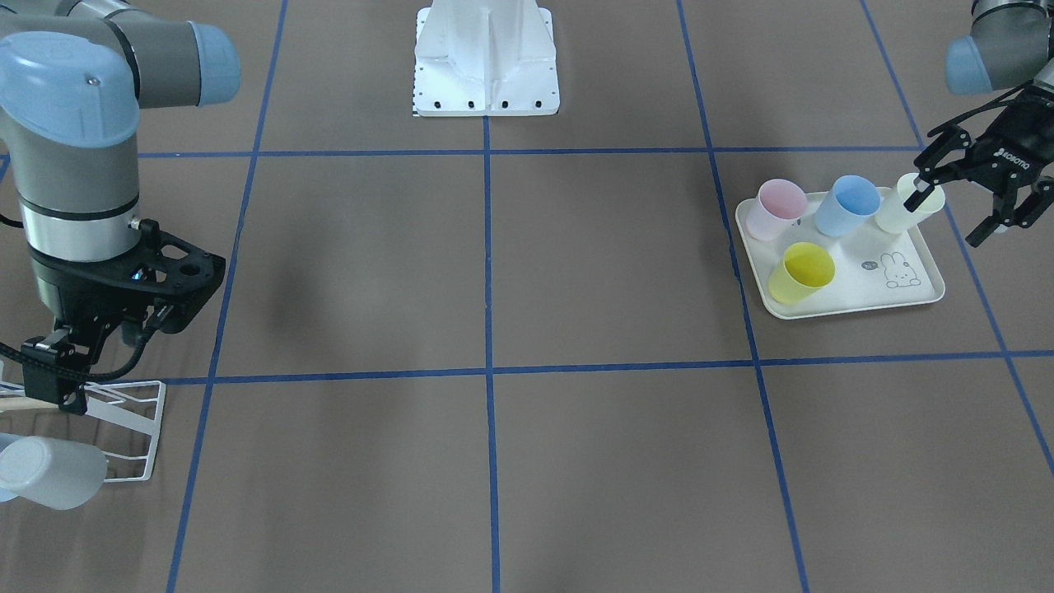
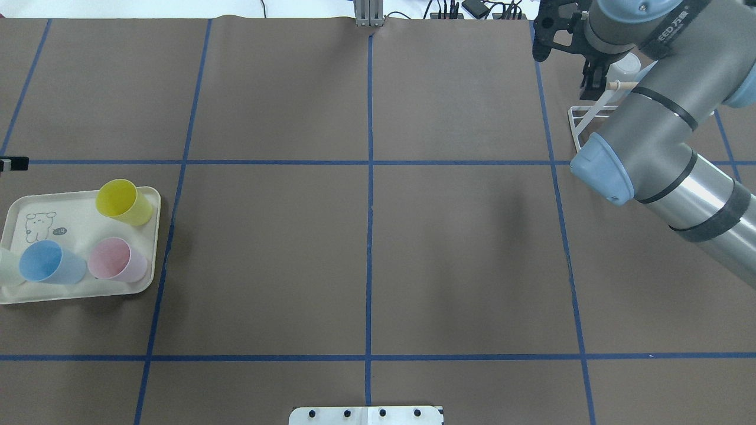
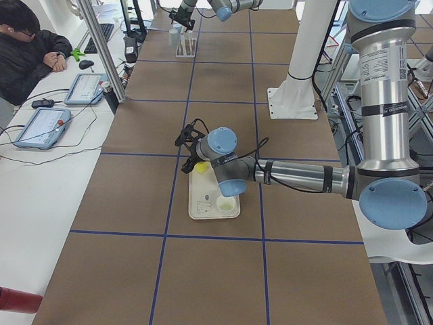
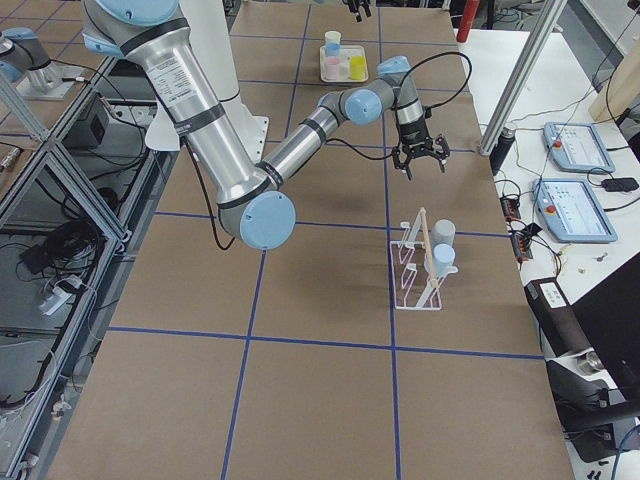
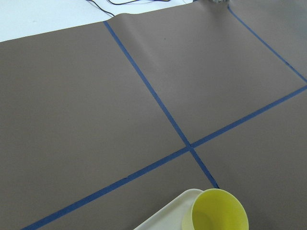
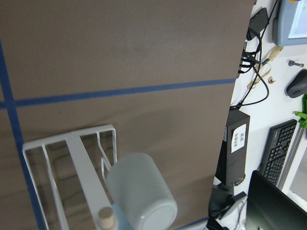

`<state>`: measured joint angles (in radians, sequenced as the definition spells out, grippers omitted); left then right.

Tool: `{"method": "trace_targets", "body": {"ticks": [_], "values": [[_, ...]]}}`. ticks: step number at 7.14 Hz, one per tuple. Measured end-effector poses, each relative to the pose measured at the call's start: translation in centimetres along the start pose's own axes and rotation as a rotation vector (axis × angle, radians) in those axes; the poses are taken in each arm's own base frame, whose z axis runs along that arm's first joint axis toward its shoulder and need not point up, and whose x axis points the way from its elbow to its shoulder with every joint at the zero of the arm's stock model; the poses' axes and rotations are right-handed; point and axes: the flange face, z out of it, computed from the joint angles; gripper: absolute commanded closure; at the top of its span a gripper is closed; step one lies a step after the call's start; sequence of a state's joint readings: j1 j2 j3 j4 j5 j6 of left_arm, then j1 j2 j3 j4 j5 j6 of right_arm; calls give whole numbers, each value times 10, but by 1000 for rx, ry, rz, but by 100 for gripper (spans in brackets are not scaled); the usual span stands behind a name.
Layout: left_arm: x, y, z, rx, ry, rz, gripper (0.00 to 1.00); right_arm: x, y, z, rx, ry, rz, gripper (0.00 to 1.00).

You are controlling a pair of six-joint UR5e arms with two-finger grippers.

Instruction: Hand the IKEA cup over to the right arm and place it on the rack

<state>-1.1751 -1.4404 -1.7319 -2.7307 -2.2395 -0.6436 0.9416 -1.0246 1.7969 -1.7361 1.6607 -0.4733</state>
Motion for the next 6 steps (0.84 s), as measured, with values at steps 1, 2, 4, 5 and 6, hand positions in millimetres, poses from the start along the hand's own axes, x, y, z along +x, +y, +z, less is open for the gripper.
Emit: {"method": "trace_targets", "body": {"ticks": [1, 2, 4, 5, 6], "values": [[10, -1, 11, -2, 6, -27, 0, -10, -7, -18, 61, -43, 107, 1], [25, 0, 27, 2, 4, -58, 0, -24, -18, -34, 122, -73, 223, 1], [57, 12, 64, 14, -21, -115, 0, -47, -40, -47, 252, -108, 409, 1], [69, 22, 83, 18, -44, -139, 0, -55, -45, -51, 290, -123, 467, 1], [72, 32, 96, 17, -67, -153, 1, -59, -49, -54, 308, -144, 509, 1]]}}
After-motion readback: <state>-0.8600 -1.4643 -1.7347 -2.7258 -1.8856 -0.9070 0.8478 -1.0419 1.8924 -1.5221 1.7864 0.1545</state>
